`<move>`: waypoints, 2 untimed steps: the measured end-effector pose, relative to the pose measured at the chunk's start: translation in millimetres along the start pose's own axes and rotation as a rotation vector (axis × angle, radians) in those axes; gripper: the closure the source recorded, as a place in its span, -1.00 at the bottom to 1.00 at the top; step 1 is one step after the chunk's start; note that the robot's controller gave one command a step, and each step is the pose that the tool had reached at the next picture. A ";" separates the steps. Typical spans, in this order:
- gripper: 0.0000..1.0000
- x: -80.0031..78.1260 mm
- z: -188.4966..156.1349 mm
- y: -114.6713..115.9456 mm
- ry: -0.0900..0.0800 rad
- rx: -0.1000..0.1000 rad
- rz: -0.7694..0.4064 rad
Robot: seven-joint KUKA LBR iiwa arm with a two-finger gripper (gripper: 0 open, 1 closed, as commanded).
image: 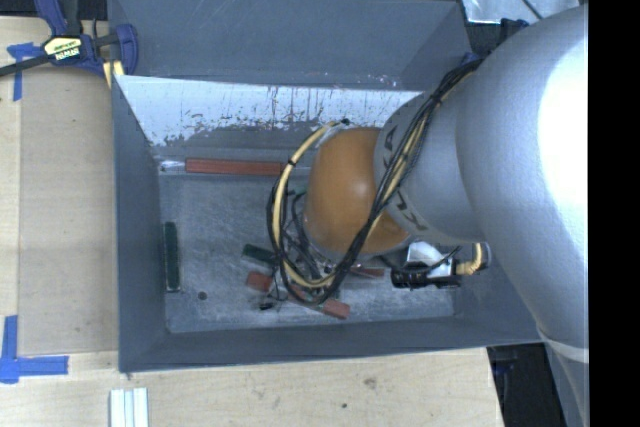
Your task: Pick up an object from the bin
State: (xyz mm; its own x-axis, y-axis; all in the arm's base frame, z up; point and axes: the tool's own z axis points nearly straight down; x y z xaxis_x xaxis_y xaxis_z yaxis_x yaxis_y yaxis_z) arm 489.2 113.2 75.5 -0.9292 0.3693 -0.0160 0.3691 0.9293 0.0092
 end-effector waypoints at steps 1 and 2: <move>1.00 -2.0 -34.7 0.2 0.012 0.007 0.000; 1.00 -4.7 -100.3 1.0 0.010 0.005 -0.002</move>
Offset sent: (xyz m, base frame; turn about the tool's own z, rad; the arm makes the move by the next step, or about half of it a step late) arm 0.0001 0.0000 0.0328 -0.0001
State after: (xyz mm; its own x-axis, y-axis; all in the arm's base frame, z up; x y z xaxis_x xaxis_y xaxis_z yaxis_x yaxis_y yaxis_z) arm 492.2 112.2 175.9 -0.9300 0.3675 -0.0061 0.3675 0.9300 0.0040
